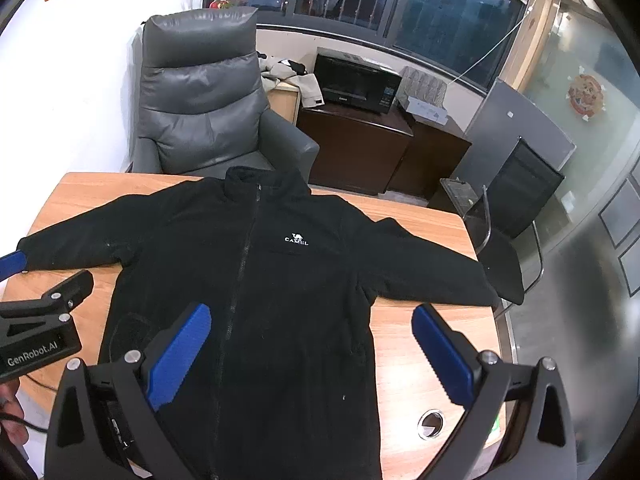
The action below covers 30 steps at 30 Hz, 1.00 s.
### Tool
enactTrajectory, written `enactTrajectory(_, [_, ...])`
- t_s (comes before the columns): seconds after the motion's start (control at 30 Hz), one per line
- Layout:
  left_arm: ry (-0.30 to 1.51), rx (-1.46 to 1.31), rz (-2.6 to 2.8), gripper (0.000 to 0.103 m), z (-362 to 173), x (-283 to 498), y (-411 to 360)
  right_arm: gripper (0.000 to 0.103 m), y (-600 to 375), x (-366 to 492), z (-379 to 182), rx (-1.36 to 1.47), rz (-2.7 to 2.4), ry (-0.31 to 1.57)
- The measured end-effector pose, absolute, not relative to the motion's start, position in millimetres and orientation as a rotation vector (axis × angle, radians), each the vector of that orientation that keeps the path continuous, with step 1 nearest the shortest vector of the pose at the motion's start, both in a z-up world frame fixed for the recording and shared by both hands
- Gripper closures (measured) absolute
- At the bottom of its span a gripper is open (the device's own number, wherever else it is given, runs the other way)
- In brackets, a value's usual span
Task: Fold clothes
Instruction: 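Move both grippers over the spread black fleece jacket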
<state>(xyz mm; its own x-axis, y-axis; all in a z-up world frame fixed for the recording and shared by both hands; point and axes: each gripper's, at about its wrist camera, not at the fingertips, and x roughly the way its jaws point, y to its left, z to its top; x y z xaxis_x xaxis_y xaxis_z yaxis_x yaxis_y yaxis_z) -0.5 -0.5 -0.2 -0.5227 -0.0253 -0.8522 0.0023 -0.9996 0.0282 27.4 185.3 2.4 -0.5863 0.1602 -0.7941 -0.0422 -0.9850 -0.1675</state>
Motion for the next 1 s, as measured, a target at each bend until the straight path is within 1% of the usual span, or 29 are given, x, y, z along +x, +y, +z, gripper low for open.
enactTrajectory(0.2, [0.004, 1.615, -2.695, 0.0, -1, -8, 0, 0.0, 178, 25, 1, -1.393, 2.68, -0.209])
enactTrajectory(0.23, [0.039, 1.645, -2.699, 0.0, -5, -13, -8, 0.0, 182, 20, -2, -1.428, 2.682, -0.176])
enactTrajectory(0.33, [0.008, 1.62, -2.713, 0.0, -4, -13, -8, 0.0, 173, 17, -7, -1.412, 2.681, -0.18])
enactTrajectory(0.4, [-0.041, 1.602, -2.705, 0.0, -4, -12, 4, 0.0, 171, 15, -10, -1.405, 2.684, -0.148])
enactTrajectory(0.57, [-0.062, 1.633, -2.694, 0.0, -12, -15, 24, 0.0, 182, 12, -17, -1.41, 2.655, -0.118])
enactTrajectory(0.9, [-0.133, 1.598, -2.639, 0.0, -17, -23, 93, 0.0, 243, -4, -29, -1.441, 2.683, -0.11])
enactTrajectory(1.0, [-0.138, 1.576, -2.607, 0.0, -17, -31, 115, 0.0, 270, -12, -33, -1.45, 2.708, -0.079])
